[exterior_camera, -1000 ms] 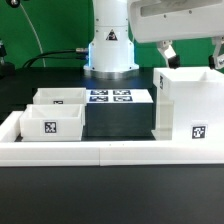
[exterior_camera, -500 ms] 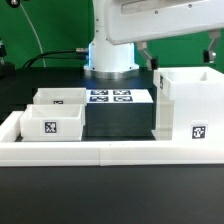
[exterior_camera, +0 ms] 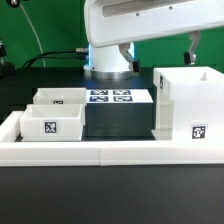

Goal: Assemble drawer

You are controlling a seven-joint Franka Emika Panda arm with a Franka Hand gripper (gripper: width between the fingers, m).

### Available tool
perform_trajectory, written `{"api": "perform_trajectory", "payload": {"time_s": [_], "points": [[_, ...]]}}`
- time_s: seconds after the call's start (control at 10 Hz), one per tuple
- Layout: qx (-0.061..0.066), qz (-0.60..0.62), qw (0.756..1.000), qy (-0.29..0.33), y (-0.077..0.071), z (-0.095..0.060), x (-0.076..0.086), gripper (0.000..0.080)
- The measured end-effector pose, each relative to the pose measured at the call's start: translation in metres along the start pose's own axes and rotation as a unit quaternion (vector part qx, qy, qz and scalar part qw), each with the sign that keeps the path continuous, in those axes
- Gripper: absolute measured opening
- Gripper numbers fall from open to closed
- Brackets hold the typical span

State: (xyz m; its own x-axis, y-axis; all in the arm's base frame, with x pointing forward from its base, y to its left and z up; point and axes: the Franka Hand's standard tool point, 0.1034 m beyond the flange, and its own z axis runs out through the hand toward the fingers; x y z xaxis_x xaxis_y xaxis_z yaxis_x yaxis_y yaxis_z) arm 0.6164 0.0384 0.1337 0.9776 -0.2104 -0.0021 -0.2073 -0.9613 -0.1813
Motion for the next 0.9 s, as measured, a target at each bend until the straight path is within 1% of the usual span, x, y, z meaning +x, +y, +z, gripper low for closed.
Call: {"api": "perform_trajectory", "payload": {"time_s": [0.1, 0.2, 0.3, 0.4, 0.5, 0.6, 0.7, 0.8, 0.9], "points": [[0.000, 0.000, 1.000, 0.000, 0.000, 0.000, 0.000, 0.0649], [-0.002, -0.015, 1.000, -0.002, 0.007, 0.001, -0.001, 0.0649], [-0.008, -0.018, 1.000, -0.007, 0.030, 0.001, -0.002, 0.0649], [-0.015, -0.011, 1.000, -0.009, 0.049, 0.000, -0.005, 0.0649], [-0.020, -0.008, 1.000, -0.014, 0.062, 0.002, -0.012, 0.0649], [-0.021, -0.003, 1.000, -0.020, 0.078, 0.005, -0.016, 0.0649], [-0.025, 0.005, 0.999, -0.023, 0.096, 0.007, -0.016, 0.0649], [-0.029, 0.016, 0.999, -0.028, 0.110, 0.012, -0.019, 0.0649], [-0.033, 0.022, 0.999, -0.029, 0.120, 0.017, -0.022, 0.0649]]}}
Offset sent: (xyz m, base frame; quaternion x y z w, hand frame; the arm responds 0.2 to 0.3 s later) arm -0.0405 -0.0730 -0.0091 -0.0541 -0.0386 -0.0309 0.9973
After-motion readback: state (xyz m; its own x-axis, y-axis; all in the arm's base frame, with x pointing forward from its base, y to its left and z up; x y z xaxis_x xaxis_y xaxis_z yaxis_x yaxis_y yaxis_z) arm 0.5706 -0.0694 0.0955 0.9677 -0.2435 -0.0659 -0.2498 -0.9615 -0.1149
